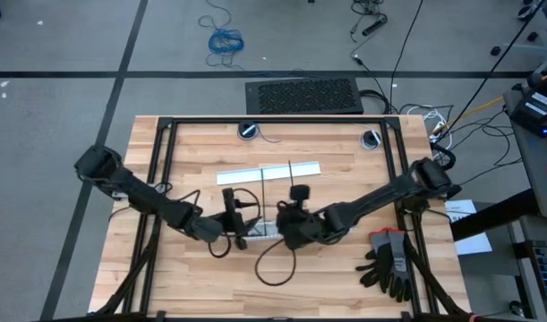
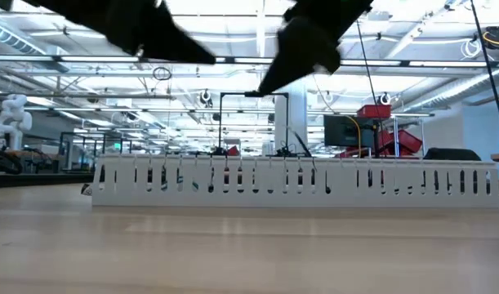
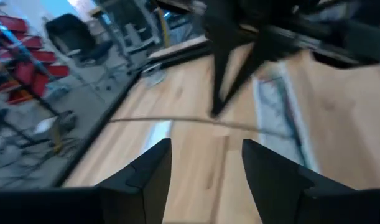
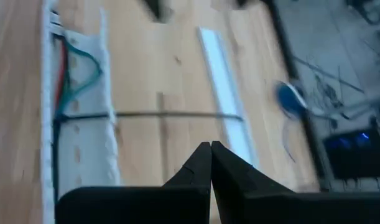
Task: Ziptie cables
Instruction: Put the colored zip tied cable wires into the white cable duct
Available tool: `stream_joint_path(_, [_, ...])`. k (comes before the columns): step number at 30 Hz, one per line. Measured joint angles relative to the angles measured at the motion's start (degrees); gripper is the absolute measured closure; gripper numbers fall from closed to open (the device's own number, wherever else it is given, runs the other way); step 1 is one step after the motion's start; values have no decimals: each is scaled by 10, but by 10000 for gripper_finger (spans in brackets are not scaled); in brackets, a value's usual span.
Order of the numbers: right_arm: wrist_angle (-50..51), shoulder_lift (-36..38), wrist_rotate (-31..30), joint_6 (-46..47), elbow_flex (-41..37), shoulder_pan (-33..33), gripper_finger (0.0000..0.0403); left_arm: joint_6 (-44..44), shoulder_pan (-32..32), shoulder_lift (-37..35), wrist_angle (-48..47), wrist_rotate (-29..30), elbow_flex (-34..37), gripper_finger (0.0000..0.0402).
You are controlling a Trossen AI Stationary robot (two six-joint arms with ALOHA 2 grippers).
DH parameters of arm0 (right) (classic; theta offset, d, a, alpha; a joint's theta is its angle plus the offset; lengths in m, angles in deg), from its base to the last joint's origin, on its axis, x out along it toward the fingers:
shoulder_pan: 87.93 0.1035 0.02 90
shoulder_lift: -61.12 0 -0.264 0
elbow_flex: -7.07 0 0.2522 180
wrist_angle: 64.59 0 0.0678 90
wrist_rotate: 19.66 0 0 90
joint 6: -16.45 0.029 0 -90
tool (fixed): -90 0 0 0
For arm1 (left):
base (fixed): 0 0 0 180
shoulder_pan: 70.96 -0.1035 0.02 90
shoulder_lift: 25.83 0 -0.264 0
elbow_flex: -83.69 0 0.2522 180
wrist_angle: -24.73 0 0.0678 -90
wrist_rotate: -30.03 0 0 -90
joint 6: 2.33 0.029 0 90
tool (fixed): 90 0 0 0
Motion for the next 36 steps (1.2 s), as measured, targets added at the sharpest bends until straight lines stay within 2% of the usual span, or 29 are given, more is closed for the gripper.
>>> stream_joint_path(3, [75, 35, -5, 55, -3, 11, 403, -2, -19, 31, 44, -50, 0, 207])
stream_joint_path(5, [84, 57, 0, 88, -27, 18, 403, -14, -37, 66, 70, -73, 0, 207])
stream_joint_path(10, [0, 106, 61, 125, -135, 22, 403, -36, -78, 163, 189, -156, -4, 207])
stream_joint_path(12, [-42, 120, 65, 143, -176, 21, 403, -41, -87, 195, 219, -189, -15, 207])
stream_joint_path(18, [-133, 143, 72, 173, -260, 21, 403, -45, -109, 264, 190, -301, -95, 207])
stream_joint_path(24, [-156, 144, 73, 181, -274, 25, 403, -45, -127, 304, 73, -295, -174, 207])
stream_joint_path(36, [-156, 144, 73, 176, -275, 43, 403, -59, -141, 304, 57, -193, -181, 207])
